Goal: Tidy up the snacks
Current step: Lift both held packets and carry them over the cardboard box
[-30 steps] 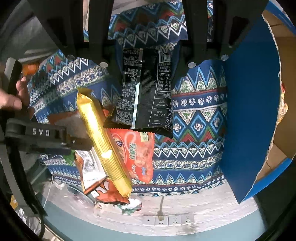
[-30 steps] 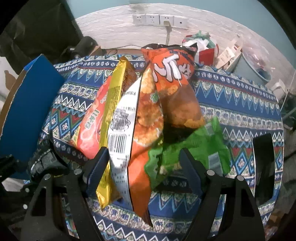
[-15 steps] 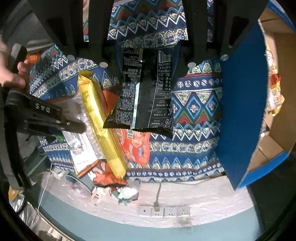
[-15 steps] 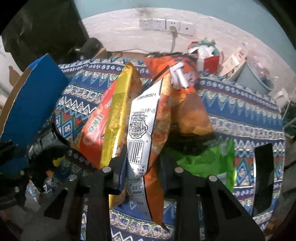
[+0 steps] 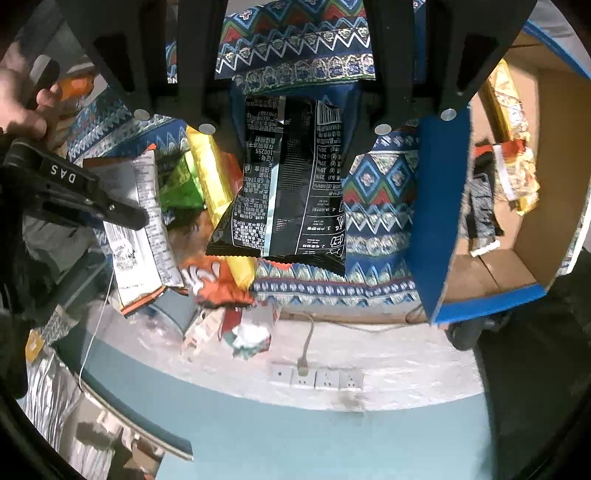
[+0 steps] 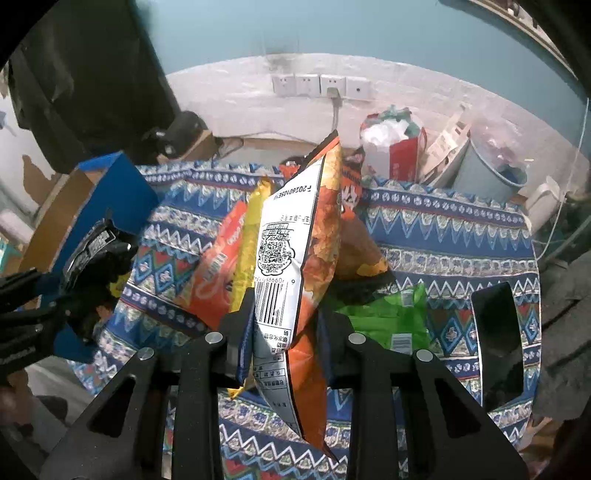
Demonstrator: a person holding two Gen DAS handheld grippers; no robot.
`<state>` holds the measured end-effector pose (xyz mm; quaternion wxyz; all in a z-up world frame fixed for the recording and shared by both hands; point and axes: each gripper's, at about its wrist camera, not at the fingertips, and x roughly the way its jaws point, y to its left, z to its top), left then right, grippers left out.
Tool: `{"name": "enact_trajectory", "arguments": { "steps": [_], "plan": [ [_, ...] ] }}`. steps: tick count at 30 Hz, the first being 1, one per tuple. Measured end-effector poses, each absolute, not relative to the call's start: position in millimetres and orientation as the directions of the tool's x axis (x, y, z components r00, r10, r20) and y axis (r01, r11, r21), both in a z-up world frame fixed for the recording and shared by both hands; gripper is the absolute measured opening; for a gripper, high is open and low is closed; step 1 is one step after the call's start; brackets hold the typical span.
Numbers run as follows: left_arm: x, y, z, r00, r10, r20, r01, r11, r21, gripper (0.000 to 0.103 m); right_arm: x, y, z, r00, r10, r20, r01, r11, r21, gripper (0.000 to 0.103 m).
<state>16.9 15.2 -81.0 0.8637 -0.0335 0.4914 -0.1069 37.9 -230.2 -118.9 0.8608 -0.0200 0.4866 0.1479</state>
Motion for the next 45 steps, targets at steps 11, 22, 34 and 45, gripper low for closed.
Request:
{"name": "enact_trajectory", "arguments": {
  "steps": [11,22,34,45],
  "plan": [
    [7,41,-43,0.593,-0.137,-0.794,0.105,0.990,-0.092,0.043,33,-212,-84,0.535,0.289,-0.794,-0.316,0.940,0.129,0.027],
    [4,84,-39,0.622,-0.065,-0.780,0.017,0.997,-0.069,0.043,37,-165,-62,0.533,0.360,-0.766,-0.397,0.906,0.149,0.027],
    [1,143,-41,0.628,-0.003,-0.778,-0.104,0.991,-0.088,0.043,43,-103,-49,0.508,0.419,-0.752,-0.484,0.862,0.154,0.027],
    [-3,191,-46,0.620,0.086,-0.780,-0.212,0.975,-0.061,0.043,55,-44,-50,0.462,0.466,-0.754,-0.548,0.819,0.171,0.027]
  ]
}}
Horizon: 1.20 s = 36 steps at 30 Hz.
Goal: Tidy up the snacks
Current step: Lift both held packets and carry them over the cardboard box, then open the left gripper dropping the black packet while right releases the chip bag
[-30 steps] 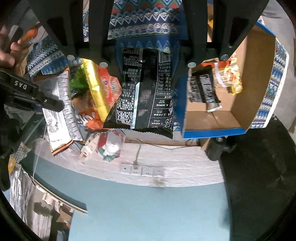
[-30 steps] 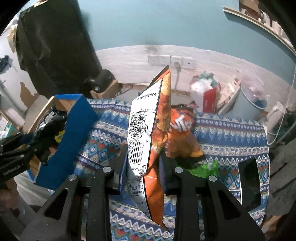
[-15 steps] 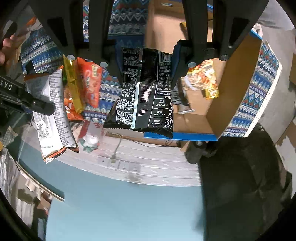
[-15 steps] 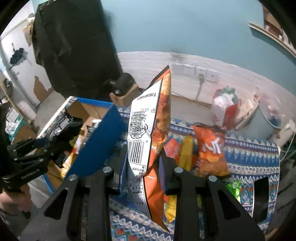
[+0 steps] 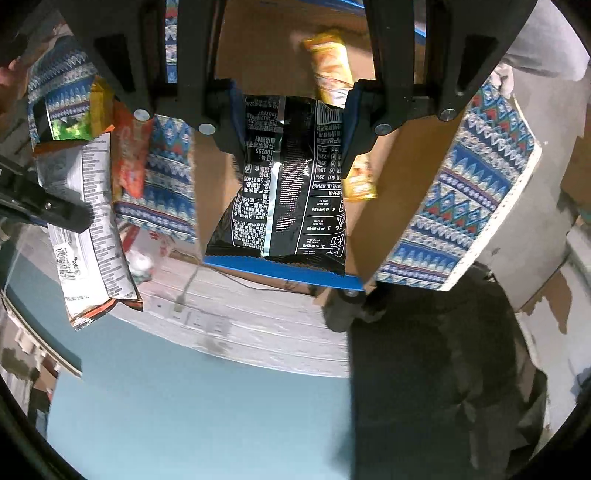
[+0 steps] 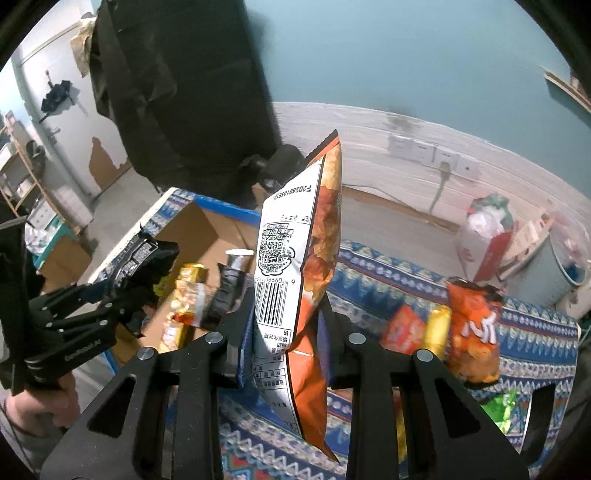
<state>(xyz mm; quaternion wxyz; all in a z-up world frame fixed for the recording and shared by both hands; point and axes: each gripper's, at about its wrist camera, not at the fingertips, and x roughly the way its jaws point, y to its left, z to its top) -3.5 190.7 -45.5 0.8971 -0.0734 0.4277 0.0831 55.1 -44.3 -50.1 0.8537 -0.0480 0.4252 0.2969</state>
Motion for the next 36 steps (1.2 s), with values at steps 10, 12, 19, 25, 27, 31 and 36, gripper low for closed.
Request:
{"name": "enact_trajectory", "arguments": {
  "steps": [10,12,19,25,27,31,36],
  "plan": [
    [-9,237,-61,0.575,0.128,-0.808,-0.306,0.949,-0.068,0.043,64,14,-58,0.404,0.505,-0.763,-0.609,0.770,0.188,0.027],
    [-9,242,-65,0.566,0.128,-0.814,-0.317,0.946,-0.072,0.043,65,25,-61,0.387,0.512,-0.767,-0.615,0.763,0.199,0.027],
    [-11,254,-75,0.533,0.139,-0.835,-0.355,0.932,-0.071,0.045,63,58,-76,0.332,0.518,-0.788,-0.638,0.739,0.218,0.027],
    [-14,261,-77,0.514,0.154,-0.844,-0.377,0.924,-0.061,0.053,59,78,-91,0.293,0.508,-0.810,-0.654,0.724,0.218,0.027],
    [-14,263,-76,0.513,0.158,-0.844,-0.381,0.923,-0.059,0.054,58,82,-95,0.286,0.503,-0.816,-0.656,0.723,0.216,0.027],
    [-17,266,-74,0.514,0.161,-0.842,-0.388,0.920,-0.061,0.054,57,89,-103,0.264,0.492,-0.829,-0.658,0.720,0.218,0.027],
    [-20,266,-70,0.520,0.168,-0.838,-0.387,0.920,-0.056,0.057,55,93,-110,0.252,0.481,-0.840,-0.663,0.718,0.212,0.027]
  ]
}}
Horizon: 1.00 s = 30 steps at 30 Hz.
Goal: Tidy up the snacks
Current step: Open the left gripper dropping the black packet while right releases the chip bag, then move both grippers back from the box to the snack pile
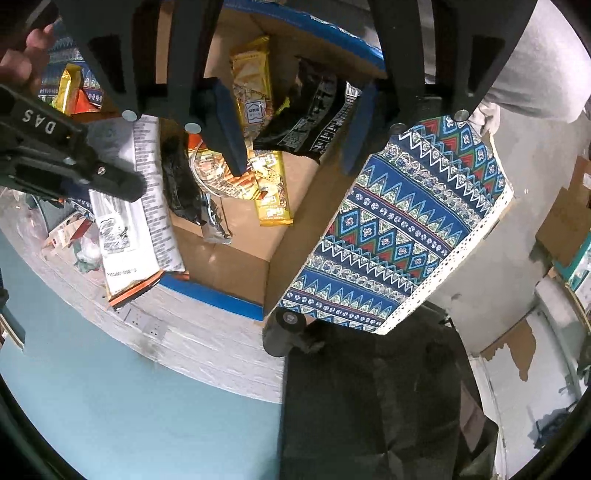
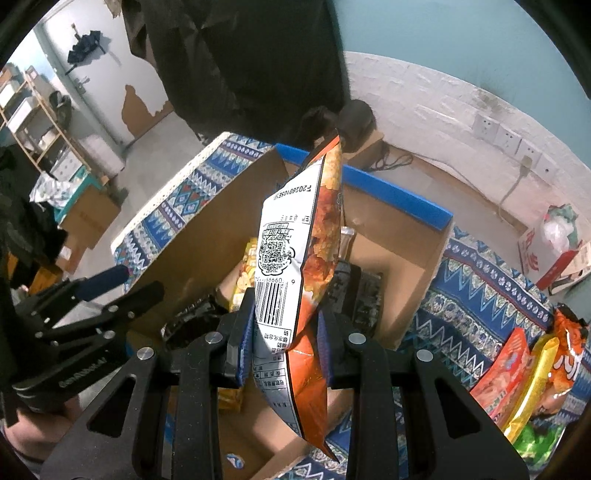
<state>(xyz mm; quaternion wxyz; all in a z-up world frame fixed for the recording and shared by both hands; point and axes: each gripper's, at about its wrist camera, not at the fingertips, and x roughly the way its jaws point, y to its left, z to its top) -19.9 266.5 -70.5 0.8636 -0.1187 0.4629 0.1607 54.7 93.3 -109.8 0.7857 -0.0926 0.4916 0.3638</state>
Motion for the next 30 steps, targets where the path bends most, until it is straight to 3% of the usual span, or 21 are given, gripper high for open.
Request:
{"name": "enact_trajectory", "arguments": {
  "steps": [9,13,18,20,30],
  "plan": [
    [-21,261,-65,0.531,0.158,-0.833,-0.377,0.924,-0.065,0.060,51,93,-108,0.241,0.480,-0.844,-0.662,0.717,0.219,0.032],
    [-20,256,-60,0.541,0.153,-0.827,-0.365,0.929,-0.067,0.065,49,87,-100,0.264,0.483,-0.835,-0.659,0.722,0.210,0.055],
    [-17,242,-54,0.549,0.111,-0.828,-0.335,0.937,-0.096,0.066,48,71,-89,0.290,0.484,-0.826,-0.644,0.737,0.206,0.059],
    [-16,231,-49,0.561,0.107,-0.821,-0.312,0.946,-0.090,0.071,48,62,-84,0.302,0.484,-0.821,-0.635,0.745,0.205,0.063],
    [-7,183,-43,0.567,0.052,-0.822,-0.222,0.971,-0.091,0.071,46,2,-74,0.357,0.437,-0.826,-0.561,0.807,0.184,0.069]
  ]
}}
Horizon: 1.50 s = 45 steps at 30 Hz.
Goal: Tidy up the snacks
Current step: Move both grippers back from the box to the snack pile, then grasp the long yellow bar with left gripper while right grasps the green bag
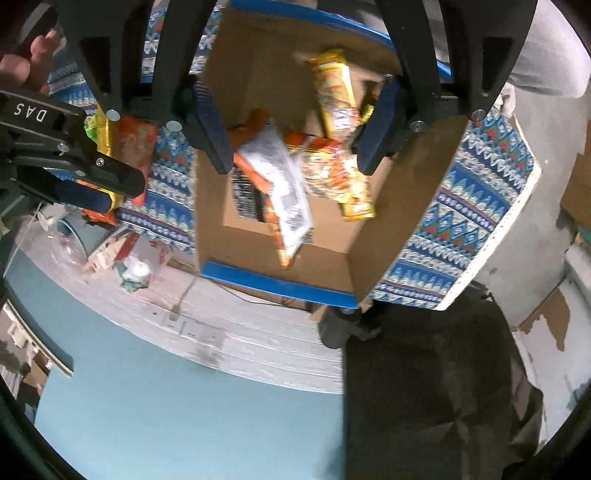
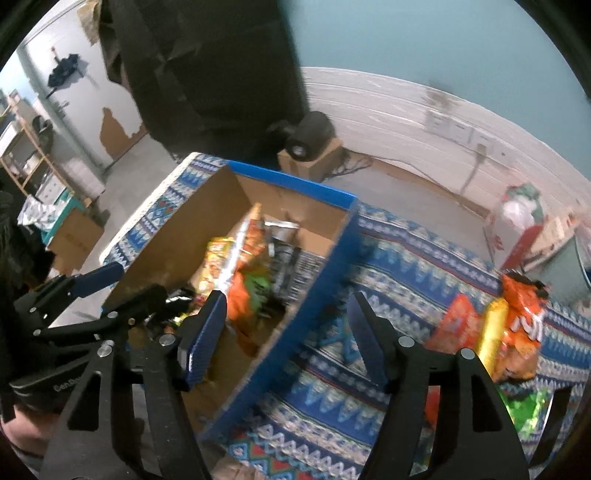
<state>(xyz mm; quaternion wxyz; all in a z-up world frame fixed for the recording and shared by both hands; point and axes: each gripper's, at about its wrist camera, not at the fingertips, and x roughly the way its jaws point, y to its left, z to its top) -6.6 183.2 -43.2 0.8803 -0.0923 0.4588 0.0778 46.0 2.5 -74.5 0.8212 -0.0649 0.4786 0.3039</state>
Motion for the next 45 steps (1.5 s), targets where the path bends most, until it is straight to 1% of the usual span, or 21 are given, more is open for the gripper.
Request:
{"name": "enact_trajectory", "arguments": {
  "steps": [4,9,19,20,22,31,39,45],
  "plan": [
    [1,160,-44,0.564,0.028,-0.825,-0.182,0.979,-0.091,0.071,47,-30,-74,0.384,0.404,-0.830,-0.515,0.840,0.171,0.071],
    [9,123,-45,0.552,-0.015,-0.834,-0.108,0.990,-0.089,0.071,45,-75,-76,0.403,0.372,-0.836,-0.451,0.876,0.172,0.071],
    [17,51,-52,0.524,-0.059,-0.849,0.026,0.998,-0.053,0.072,41,-153,-88,0.412,0.310,-0.857,-0.327,0.928,0.179,0.072],
    [18,46,-53,0.519,-0.056,-0.853,0.031,0.998,-0.047,0.072,41,-161,-90,0.414,0.304,-0.858,-0.313,0.933,0.180,0.072],
    [20,37,-58,0.508,-0.061,-0.859,0.044,0.998,-0.045,0.072,41,-176,-94,0.420,0.282,-0.862,-0.282,0.944,0.171,0.077],
    [31,1,-80,0.458,-0.076,-0.886,0.095,0.995,-0.036,0.072,42,-227,-115,0.402,0.231,-0.886,-0.169,0.970,0.176,0.077],
    [42,-17,-101,0.417,-0.076,-0.906,0.133,0.991,-0.022,0.072,52,-257,-152,0.337,0.173,-0.925,-0.054,0.985,0.164,0.078],
    [59,-28,-120,0.396,-0.075,-0.915,0.138,0.990,-0.021,0.072,65,-271,-176,0.293,0.169,-0.941,0.033,0.982,0.186,0.078]
  ]
}}
